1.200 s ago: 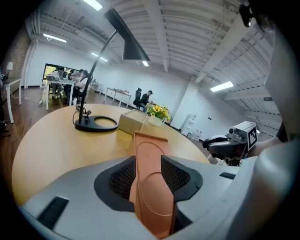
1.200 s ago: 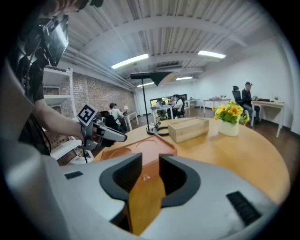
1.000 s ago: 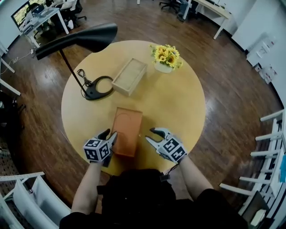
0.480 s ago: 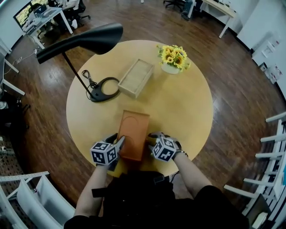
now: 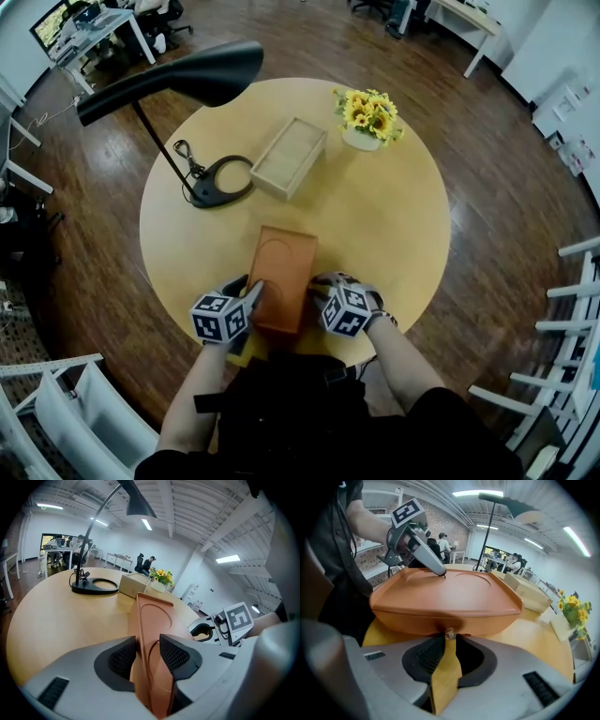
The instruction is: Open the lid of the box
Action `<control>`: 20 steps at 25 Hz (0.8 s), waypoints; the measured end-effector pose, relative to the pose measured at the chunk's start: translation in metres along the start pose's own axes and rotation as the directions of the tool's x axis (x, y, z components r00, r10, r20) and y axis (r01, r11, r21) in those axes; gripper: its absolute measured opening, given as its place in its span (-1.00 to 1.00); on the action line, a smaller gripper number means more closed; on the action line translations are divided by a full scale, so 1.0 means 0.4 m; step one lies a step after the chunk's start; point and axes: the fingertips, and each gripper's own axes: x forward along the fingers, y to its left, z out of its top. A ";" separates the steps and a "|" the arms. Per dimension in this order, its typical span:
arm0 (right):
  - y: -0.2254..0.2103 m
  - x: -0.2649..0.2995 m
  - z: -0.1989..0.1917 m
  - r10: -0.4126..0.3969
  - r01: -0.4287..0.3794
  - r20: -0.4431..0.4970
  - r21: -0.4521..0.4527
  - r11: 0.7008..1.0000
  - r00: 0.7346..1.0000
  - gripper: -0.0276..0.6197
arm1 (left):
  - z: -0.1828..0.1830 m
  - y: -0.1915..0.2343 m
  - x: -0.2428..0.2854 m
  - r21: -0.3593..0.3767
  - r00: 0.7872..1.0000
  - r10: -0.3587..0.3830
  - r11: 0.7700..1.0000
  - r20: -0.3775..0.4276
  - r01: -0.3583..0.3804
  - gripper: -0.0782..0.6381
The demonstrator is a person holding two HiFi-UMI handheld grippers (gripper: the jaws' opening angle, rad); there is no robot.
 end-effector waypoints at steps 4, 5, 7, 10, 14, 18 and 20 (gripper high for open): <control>-0.007 -0.021 -0.045 -0.006 0.006 -0.002 0.016 1.000 1.000 -0.68 | 0.000 0.004 0.001 -0.018 1.000 0.009 1.000 -0.002 -0.009 -0.37; -0.008 -0.026 -0.067 -0.012 0.012 -0.007 0.029 0.999 1.000 -0.68 | 0.000 0.005 0.001 -0.022 1.000 0.011 1.000 -0.002 -0.011 -0.37; -0.013 -0.051 -0.093 -0.023 0.024 -0.008 0.044 0.999 1.000 -0.68 | 0.000 0.007 -0.001 -0.023 1.000 0.014 1.000 0.000 -0.014 -0.37; -0.022 -0.084 -0.146 -0.043 0.043 -0.011 0.076 0.996 0.999 -0.68 | -0.002 0.009 0.000 -0.027 1.000 0.014 1.000 0.000 -0.014 -0.37; -0.029 -0.116 -0.218 -0.058 0.060 -0.019 0.119 0.991 0.998 -0.68 | -0.002 0.014 0.001 -0.041 1.000 0.019 0.999 0.003 -0.019 -0.37; -0.035 -0.131 -0.253 -0.069 0.073 -0.029 0.133 0.988 0.997 -0.68 | -0.004 0.016 0.003 -0.041 1.000 0.022 0.999 0.005 -0.022 -0.37; -0.034 -0.130 -0.262 -0.070 0.073 -0.028 0.146 0.987 0.997 -0.68 | -0.004 0.017 0.005 -0.041 1.000 0.022 0.999 0.004 -0.022 -0.37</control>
